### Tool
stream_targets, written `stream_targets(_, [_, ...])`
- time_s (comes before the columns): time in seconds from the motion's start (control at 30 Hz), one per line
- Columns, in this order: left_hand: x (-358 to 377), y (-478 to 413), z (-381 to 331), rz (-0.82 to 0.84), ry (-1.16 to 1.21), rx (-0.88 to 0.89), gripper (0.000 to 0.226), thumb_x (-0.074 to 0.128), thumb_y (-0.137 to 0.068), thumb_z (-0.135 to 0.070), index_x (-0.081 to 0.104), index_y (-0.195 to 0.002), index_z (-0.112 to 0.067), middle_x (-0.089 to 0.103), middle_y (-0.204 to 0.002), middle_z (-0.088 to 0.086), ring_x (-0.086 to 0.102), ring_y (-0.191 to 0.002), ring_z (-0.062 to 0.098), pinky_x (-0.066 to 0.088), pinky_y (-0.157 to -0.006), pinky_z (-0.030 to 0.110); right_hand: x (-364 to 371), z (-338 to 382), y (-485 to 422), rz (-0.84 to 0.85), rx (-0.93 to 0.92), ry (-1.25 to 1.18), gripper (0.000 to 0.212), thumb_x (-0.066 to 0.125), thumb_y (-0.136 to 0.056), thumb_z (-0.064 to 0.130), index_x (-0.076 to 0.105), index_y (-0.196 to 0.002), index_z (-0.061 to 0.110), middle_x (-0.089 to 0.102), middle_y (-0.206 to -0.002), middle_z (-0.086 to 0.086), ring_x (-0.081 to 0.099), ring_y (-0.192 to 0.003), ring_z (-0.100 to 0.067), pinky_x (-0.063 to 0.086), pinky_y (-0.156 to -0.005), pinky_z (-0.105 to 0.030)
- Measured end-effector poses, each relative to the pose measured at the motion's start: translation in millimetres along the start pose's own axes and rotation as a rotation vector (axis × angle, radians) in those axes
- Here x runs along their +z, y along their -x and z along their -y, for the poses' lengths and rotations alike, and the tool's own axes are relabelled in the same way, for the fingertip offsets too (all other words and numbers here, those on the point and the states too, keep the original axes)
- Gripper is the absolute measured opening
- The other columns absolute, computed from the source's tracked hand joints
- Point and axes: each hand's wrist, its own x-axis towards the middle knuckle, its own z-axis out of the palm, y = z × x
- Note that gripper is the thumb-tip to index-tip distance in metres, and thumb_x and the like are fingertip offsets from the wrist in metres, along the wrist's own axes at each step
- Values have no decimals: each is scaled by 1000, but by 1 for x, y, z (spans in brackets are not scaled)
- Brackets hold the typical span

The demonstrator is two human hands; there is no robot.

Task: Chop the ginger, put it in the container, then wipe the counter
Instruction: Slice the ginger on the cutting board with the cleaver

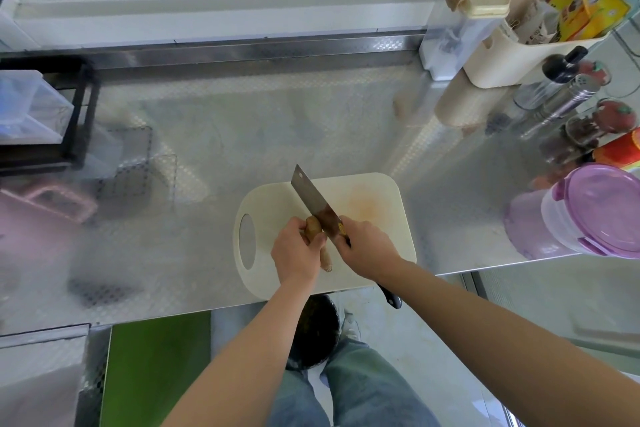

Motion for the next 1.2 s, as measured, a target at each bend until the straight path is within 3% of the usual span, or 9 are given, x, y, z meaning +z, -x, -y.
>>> stream_targets(0.13, [0, -1, -2, 10, -15, 2, 20, 73, -80, -24, 54, -81, -19, 60, -67, -5, 62, -69, 21, 53, -67, 37, 3, -1, 0, 27, 19, -28, 12, 40, -95, 22, 46, -90, 13, 53, -72, -8, 50, -63, -27, 36, -54, -31])
stream_targets(0.3, [-4, 0, -5, 11, -62, -18, 18, 70, -83, -24, 53, -83, -19, 59, -67, -5, 58, -70, 19, 35, -64, 27, -7, -7, 4, 40, -19, -17, 21, 40, -98, 30, 42, -81, 17, 47, -64, -2, 45, -57, -23, 31, -50, -29])
stream_targets(0.53, [-3, 1, -6, 11, -55, -7, 19, 70, -83, -22, 52, -83, -19, 53, -65, -9, 51, -64, 12, 31, -61, 25, 8, 1, -4, 43, 15, -2, 13, 40, -95, 22, 47, -96, 11, 54, -75, -9, 53, -67, -30, 40, -57, -33])
stream_targets(0.63, [-4, 1, -5, 12, -71, 13, 19, 70, -83, -22, 51, -82, -20, 52, -65, -9, 50, -63, 12, 29, -57, 24, 13, 3, -5, 15, 20, 19, 12, 39, -96, 21, 45, -95, 10, 50, -73, -7, 51, -66, -30, 36, -57, -32])
stream_targets(0.73, [-6, -1, 0, 35, -105, 50, 17, 68, -84, -26, 52, -83, -23, 55, -67, -8, 50, -62, 6, 33, -55, 18, 10, 11, -13, -8, 13, 29, 13, 39, -97, 21, 45, -100, 10, 49, -75, -7, 49, -67, -29, 35, -57, -33])
stream_targets(0.8, [-11, -4, 7, 66, -177, 122, 9, 63, -87, -32, 56, -90, -28, 61, -71, -6, 55, -65, 8, 43, -63, 25, 6, 14, -22, -14, 9, 12, 10, 39, -96, 21, 43, -97, 11, 49, -77, -7, 49, -67, -30, 36, -57, -34])
stream_targets(0.93, [-23, -11, 14, 39, -345, 254, 28, 63, -86, -35, 60, -113, -26, 63, -90, -5, 59, -79, 14, 42, -67, 27, -9, 7, -23, -44, 6, -98, 13, 42, -97, 21, 40, -86, 13, 51, -70, -8, 48, -60, -29, 33, -50, -31])
stream_targets(1.07, [-25, -9, 9, -7, -385, 302, 18, 63, -88, -29, 58, -105, -25, 60, -89, -5, 59, -77, 15, 40, -62, 26, -24, -2, -9, -32, -63, -56, 17, 46, -95, 25, 43, -81, 15, 48, -61, -2, 45, -56, -27, 31, -50, -31])
stream_targets(1.2, [-22, -6, 9, -50, -379, 333, 20, 64, -89, -19, 63, -108, -20, 60, -93, 1, 57, -83, 18, 39, -69, 24, -29, -4, -6, -13, -104, 38, 16, 45, -93, 21, 38, -79, 14, 41, -59, -2, 43, -58, -31, 33, -53, -32])
